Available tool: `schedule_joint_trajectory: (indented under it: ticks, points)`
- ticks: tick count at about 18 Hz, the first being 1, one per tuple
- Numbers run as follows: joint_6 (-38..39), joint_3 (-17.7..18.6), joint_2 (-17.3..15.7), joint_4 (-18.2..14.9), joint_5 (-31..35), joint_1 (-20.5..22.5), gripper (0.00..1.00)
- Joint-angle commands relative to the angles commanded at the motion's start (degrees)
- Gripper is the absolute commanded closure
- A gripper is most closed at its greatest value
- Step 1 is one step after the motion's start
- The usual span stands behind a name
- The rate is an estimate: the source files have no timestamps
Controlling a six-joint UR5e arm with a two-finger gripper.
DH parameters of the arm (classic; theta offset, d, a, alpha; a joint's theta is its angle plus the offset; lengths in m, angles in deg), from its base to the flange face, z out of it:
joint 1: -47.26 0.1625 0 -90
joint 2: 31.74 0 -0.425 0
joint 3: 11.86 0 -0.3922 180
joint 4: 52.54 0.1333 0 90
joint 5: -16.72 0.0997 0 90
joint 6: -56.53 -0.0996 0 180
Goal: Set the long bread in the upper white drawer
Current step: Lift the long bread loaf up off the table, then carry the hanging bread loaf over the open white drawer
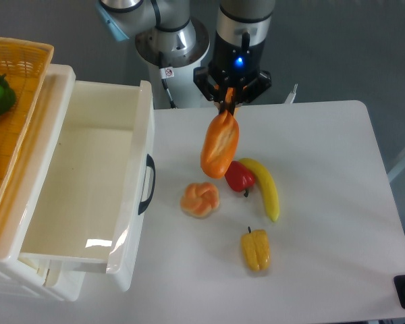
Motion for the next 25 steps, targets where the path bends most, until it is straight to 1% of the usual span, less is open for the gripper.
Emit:
schedule_joint_trajectory:
  ticks: [2, 6, 8, 12, 14, 17, 20, 25]
  points:
    - [0.8, -0.9, -0.3, 0.2, -1.1, -0.3, 1.0]
    - [5.4, -1.1, -0.2, 0.7, -0.9, -3.2, 1.0]
    - [8.0, -1.1, 0.1, 1.8, -0.9, -4.7, 1.0]
    - [13.3, -0.6, 1.0, 5.4, -1.0, -8.4, 1.0]
    - [13.8, -0.5, 1.9, 6.5, -0.9, -10.4, 1.0]
    - [15.1, -0.6, 2.9, 6.9, -0.9, -12.7, 1.0]
    - [17.4, -0.5, 3.2, 8.6, -1.0, -15.5, 1.0]
    - [20.0, -0.5, 4.2, 8.9, -0.9, -18.9, 1.0]
